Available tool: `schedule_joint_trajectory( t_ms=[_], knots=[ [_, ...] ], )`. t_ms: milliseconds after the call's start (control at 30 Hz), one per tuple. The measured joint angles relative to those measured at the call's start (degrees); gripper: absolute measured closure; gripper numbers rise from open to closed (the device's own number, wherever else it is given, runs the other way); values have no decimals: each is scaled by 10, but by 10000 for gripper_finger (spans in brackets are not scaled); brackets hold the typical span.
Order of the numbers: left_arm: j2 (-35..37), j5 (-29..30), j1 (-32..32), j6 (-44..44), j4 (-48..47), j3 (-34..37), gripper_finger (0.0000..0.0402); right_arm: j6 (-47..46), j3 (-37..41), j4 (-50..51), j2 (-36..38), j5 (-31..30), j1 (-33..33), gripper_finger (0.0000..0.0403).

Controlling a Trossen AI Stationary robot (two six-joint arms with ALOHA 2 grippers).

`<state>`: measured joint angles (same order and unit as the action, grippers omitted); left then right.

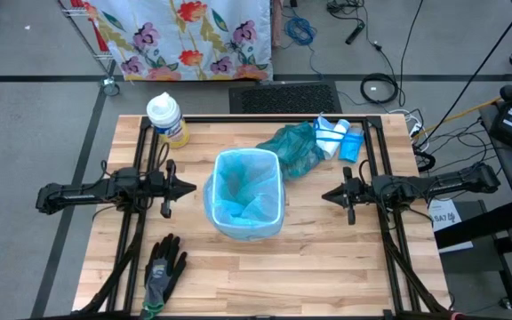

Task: Place trash/remove bag and relplace
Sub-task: Return to Home Position

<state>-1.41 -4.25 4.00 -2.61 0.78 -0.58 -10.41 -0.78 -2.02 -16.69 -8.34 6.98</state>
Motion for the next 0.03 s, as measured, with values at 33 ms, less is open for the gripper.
schedule_joint_trajectory(
  t_ms=[33],
  knots=[
    [0, 0, 0, 0, 0, 0, 377, 0, 0, 0, 0, 0, 0, 403]
  ],
)
